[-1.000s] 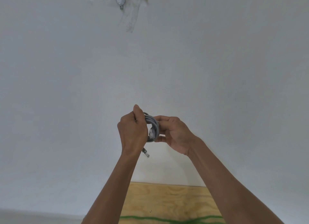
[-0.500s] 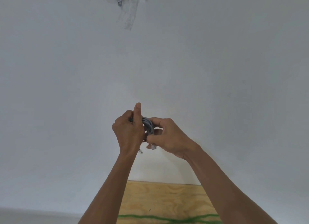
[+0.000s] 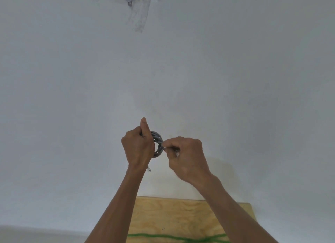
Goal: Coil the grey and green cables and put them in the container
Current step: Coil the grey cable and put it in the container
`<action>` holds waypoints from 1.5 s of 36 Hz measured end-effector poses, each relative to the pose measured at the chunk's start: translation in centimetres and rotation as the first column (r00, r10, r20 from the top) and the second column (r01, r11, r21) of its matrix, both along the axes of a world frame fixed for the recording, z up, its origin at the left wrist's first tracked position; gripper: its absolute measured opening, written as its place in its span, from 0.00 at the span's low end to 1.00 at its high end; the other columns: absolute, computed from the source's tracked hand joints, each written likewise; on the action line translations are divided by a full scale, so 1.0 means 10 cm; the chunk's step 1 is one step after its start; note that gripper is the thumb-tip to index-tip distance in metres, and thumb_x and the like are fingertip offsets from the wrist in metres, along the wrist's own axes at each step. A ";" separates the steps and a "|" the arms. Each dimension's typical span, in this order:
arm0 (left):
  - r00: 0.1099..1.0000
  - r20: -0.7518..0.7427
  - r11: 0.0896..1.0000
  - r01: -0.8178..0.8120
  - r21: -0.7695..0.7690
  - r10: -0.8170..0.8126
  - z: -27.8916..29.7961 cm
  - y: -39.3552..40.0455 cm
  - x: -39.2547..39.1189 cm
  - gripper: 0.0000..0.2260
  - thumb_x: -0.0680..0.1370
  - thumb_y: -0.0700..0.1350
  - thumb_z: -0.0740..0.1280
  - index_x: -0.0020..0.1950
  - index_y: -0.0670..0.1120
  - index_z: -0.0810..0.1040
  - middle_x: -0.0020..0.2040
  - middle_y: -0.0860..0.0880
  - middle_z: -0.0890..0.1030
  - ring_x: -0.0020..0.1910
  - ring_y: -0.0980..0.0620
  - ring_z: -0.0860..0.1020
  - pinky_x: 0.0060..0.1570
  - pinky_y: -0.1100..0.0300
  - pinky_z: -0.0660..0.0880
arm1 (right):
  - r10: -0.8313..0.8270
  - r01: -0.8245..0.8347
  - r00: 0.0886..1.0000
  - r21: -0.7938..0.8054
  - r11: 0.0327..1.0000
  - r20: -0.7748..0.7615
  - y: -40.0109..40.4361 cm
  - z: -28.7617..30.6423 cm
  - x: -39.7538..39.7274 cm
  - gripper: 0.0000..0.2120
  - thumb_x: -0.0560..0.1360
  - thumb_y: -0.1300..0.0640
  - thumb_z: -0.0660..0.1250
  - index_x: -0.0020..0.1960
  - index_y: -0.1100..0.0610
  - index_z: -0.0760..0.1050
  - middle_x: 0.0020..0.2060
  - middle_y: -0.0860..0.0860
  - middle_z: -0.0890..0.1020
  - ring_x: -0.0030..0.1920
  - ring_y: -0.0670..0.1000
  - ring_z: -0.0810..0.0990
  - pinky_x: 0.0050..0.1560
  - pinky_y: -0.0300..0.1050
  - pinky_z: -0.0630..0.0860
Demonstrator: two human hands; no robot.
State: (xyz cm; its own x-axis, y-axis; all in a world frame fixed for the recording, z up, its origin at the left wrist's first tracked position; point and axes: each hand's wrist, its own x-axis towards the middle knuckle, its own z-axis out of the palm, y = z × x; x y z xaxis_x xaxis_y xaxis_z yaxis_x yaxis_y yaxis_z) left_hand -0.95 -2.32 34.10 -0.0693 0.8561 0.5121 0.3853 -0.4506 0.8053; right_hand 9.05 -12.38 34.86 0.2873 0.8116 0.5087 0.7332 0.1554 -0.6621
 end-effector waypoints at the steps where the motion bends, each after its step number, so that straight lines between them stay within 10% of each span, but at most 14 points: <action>1: 1.000 0.005 1.000 -0.002 -0.003 0.002 0.00 0.00 0.00 0.28 0.85 0.52 0.57 0.26 0.43 0.57 0.20 0.51 0.58 0.22 0.51 0.63 0.26 0.65 0.62 | -0.006 0.008 0.999 0.027 1.000 -0.052 0.00 -0.06 -0.03 0.09 0.73 0.66 0.70 0.47 0.54 0.86 0.38 0.47 0.85 0.36 0.45 0.80 0.40 0.28 0.73; 9: 0.996 -0.081 1.000 0.023 0.000 -0.022 -0.08 -0.03 -0.02 0.28 0.84 0.52 0.59 0.25 0.44 0.58 0.20 0.52 0.60 0.21 0.52 0.59 0.26 0.63 0.59 | -0.068 0.030 0.950 -0.128 0.991 -0.305 0.00 -0.23 -0.10 0.12 0.69 0.52 0.77 0.41 0.52 0.74 0.32 0.46 0.82 0.33 0.43 0.81 0.33 0.31 0.73; 15: 0.987 -0.141 0.997 0.072 -0.008 -0.072 -0.22 -0.08 -0.05 0.28 0.83 0.53 0.59 0.25 0.47 0.61 0.19 0.53 0.63 0.19 0.52 0.62 0.24 0.65 0.61 | 0.006 -0.026 0.954 -0.062 0.998 -0.298 0.00 -0.33 -0.14 0.12 0.75 0.56 0.73 0.56 0.51 0.75 0.47 0.42 0.83 0.43 0.35 0.82 0.40 0.27 0.76; 20: 0.998 -0.027 0.992 0.046 -0.121 -0.050 -0.31 -0.12 -0.07 0.28 0.84 0.53 0.58 0.26 0.42 0.61 0.20 0.51 0.63 0.21 0.52 0.62 0.28 0.60 0.63 | -0.052 0.076 0.977 0.108 0.991 -0.209 0.05 -0.68 -0.29 0.09 0.78 0.60 0.67 0.57 0.57 0.80 0.42 0.48 0.86 0.41 0.45 0.86 0.40 0.39 0.82; 24: 0.991 0.121 0.956 0.080 -0.283 -0.047 -0.49 -0.20 -0.09 0.28 0.83 0.57 0.59 0.27 0.42 0.67 0.19 0.54 0.66 0.23 0.53 0.67 0.32 0.56 0.71 | -0.180 0.247 0.920 0.159 0.956 -0.349 0.08 -0.90 -0.42 0.07 0.75 0.63 0.70 0.52 0.59 0.84 0.39 0.46 0.86 0.39 0.43 0.83 0.40 0.31 0.77; 33: 0.924 0.361 0.853 0.082 -0.516 0.129 -0.84 -0.27 -0.24 0.27 0.83 0.55 0.60 0.26 0.45 0.65 0.18 0.56 0.63 0.25 0.51 0.64 0.34 0.57 0.65 | -0.198 0.246 0.759 -0.008 0.969 -0.620 0.01 -1.21 -0.75 0.05 0.75 0.63 0.72 0.46 0.54 0.82 0.41 0.43 0.85 0.44 0.40 0.82 0.44 0.26 0.74; 38: 0.885 0.435 0.812 0.127 -0.570 0.168 -1.02 -0.21 -0.36 0.29 0.81 0.59 0.62 0.31 0.36 0.70 0.28 0.43 0.67 0.29 0.46 0.67 0.33 0.51 0.70 | -0.221 0.118 0.735 -0.200 0.973 -0.641 0.01 -1.34 -0.85 0.04 0.78 0.52 0.68 0.49 0.47 0.72 0.44 0.46 0.83 0.45 0.42 0.82 0.45 0.43 0.80; 41: 0.891 0.436 0.806 0.165 -0.568 0.125 -1.07 -0.17 -0.43 0.29 0.81 0.60 0.62 0.34 0.35 0.72 0.28 0.42 0.69 0.30 0.46 0.69 0.35 0.50 0.71 | -0.199 0.053 0.716 -0.232 0.971 -0.669 0.02 -1.38 -0.92 0.06 0.79 0.48 0.66 0.49 0.45 0.69 0.46 0.48 0.83 0.39 0.53 0.85 0.41 0.60 0.82; 46: 0.906 0.423 0.765 0.281 -0.580 -0.012 -1.11 -0.08 -0.58 0.29 0.82 0.60 0.59 0.39 0.35 0.76 0.29 0.41 0.70 0.30 0.47 0.69 0.35 0.51 0.70 | -0.197 0.051 0.769 -0.249 0.967 -0.608 0.07 -1.31 -0.95 0.06 0.79 0.52 0.66 0.48 0.47 0.68 0.48 0.47 0.80 0.36 0.50 0.86 0.43 0.57 0.83; 54: 0.856 0.386 0.697 0.508 -0.505 -0.344 -1.11 -0.01 -0.73 0.24 0.81 0.57 0.62 0.39 0.37 0.77 0.30 0.48 0.75 0.28 0.54 0.71 0.31 0.64 0.69 | -0.271 0.089 0.589 -0.272 0.958 -0.762 0.12 -1.28 -0.86 0.08 0.76 0.58 0.71 0.49 0.58 0.72 0.47 0.60 0.83 0.37 0.56 0.87 0.39 0.54 0.84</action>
